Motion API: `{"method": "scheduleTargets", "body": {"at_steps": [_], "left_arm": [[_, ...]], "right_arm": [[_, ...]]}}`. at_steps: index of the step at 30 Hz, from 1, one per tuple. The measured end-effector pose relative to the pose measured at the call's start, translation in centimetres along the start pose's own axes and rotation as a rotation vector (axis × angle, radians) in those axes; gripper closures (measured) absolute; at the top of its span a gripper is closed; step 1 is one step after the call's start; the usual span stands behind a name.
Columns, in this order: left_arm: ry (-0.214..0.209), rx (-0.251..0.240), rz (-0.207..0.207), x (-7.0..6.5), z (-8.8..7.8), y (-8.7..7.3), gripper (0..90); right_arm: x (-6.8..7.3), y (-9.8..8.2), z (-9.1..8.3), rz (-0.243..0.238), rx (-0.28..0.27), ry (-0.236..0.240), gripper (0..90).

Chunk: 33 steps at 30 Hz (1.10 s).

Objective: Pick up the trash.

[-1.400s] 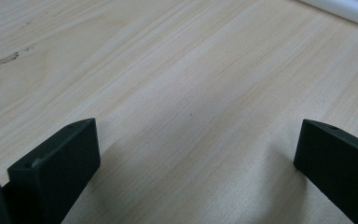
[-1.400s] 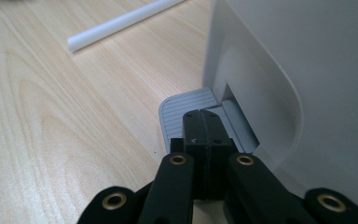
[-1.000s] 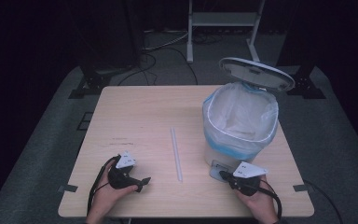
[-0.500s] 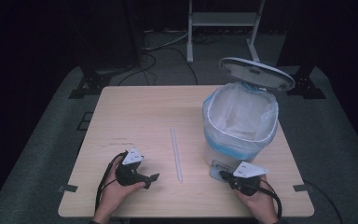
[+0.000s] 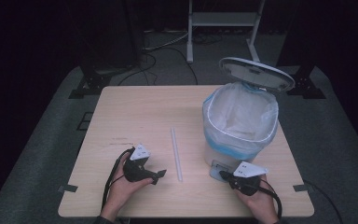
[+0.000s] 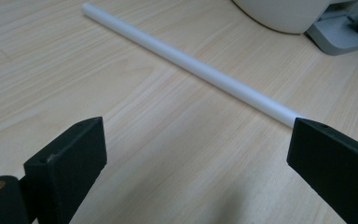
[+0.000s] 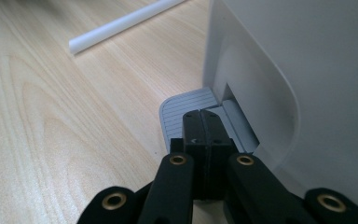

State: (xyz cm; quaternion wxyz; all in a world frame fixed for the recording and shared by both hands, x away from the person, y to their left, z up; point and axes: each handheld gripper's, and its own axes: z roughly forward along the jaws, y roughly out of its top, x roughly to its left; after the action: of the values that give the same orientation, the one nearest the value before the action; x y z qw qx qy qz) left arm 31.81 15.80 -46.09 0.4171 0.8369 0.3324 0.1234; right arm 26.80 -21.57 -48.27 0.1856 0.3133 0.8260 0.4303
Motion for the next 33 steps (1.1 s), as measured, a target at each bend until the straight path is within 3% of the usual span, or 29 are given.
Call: {"method": "scheduleTargets", "body": {"at_steps": [9, 23, 33], "left_arm": [[-0.007, 0.003, 0.012, -0.6, 1.1, 0.9, 3.3], [-0.004, -0.021, -0.005, -1.4, 2.9, 2.0, 3.4], [0.005, 0.017, -0.006, -1.8, 4.6, 2.8, 3.4]], "right_arm": [[-0.1, 0.0, 0.0, 0.007, 0.002, 0.006, 90.0], [-0.1, 0.0, 0.0, 0.009, 0.002, 0.009, 90.0], [-0.1, 0.0, 0.0, 0.010, 0.001, 0.012, 90.0]]}}
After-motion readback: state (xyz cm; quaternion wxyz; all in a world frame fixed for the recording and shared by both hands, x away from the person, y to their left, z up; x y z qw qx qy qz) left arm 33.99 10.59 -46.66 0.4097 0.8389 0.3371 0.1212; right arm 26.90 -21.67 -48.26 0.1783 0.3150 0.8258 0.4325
